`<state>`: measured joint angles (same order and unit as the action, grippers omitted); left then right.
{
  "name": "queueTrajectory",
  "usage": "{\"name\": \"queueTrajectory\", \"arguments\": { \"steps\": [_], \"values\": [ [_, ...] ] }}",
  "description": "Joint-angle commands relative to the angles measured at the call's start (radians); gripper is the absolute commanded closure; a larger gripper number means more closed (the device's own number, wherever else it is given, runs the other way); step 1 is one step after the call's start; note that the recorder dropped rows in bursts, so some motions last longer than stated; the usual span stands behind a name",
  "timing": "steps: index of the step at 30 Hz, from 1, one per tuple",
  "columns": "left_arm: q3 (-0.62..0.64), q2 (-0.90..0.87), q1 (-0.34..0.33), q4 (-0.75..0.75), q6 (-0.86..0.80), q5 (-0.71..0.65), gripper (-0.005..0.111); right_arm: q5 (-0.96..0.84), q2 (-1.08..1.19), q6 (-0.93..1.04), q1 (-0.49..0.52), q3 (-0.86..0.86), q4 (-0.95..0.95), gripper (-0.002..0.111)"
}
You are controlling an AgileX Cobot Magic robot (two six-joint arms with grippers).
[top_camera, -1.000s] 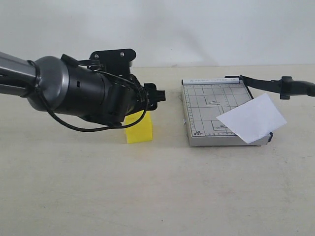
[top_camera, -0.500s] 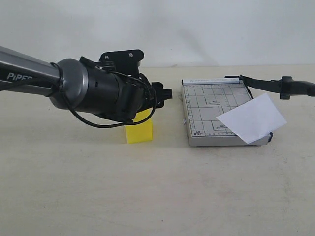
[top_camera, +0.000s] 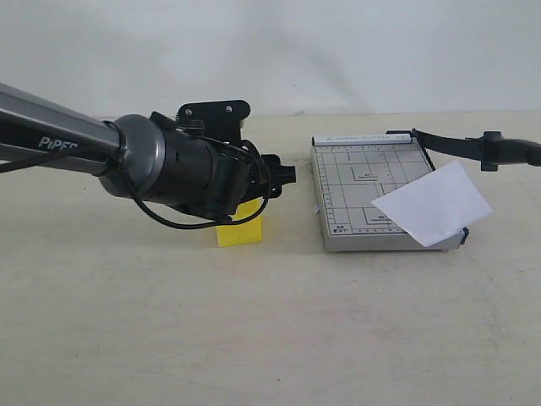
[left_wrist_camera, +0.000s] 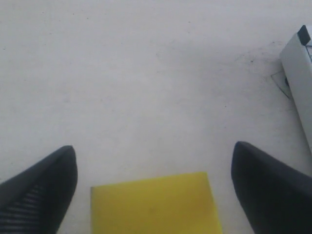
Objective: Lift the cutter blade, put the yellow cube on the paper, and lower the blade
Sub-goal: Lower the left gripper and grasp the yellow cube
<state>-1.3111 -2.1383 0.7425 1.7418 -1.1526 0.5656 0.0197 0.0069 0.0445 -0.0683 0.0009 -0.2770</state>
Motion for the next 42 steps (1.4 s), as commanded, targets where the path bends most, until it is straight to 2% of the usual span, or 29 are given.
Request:
{"name": "queueTrajectory", "arguments": {
  "steps": [1,13,31,35,39,40,41,42],
  "values": [
    [-0.005,-0.009,-0.005,0.003,0.008,0.002,0.026,0.008,-0.007,0.002,-0.001,-0.001,-0.001,0.108],
    [-0.030,-0.034,-0.005,0.003,0.023,-0.043,0.026,0.008,-0.007,0.002,-0.001,-0.001,-0.001,0.108],
    [-0.030,-0.050,-0.005,0.003,0.000,-0.018,0.029,0.008,-0.007,0.002,-0.001,-0.001,-0.001,0.108],
    [-0.030,-0.050,-0.005,0.003,0.000,-0.018,0.048,0.008,-0.007,0.002,-0.001,-0.001,-0.001,0.108],
    [-0.030,-0.050,-0.005,0.003,-0.034,-0.018,0.080,0.008,-0.007,0.002,-0.001,-0.001,-0.001,0.108],
    [-0.030,-0.048,-0.005,0.003,-0.074,-0.027,0.097,0.008,-0.007,0.002,-0.001,-0.001,-0.001,0.108],
    [-0.030,-0.043,-0.005,0.003,-0.105,-0.038,0.102,0.008,-0.007,0.002,-0.001,-0.001,-0.001,0.108],
    [-0.030,-0.037,-0.005,0.003,-0.134,-0.046,0.102,0.008,-0.007,0.002,-0.001,-0.001,-0.001,0.108]
  ]
}}
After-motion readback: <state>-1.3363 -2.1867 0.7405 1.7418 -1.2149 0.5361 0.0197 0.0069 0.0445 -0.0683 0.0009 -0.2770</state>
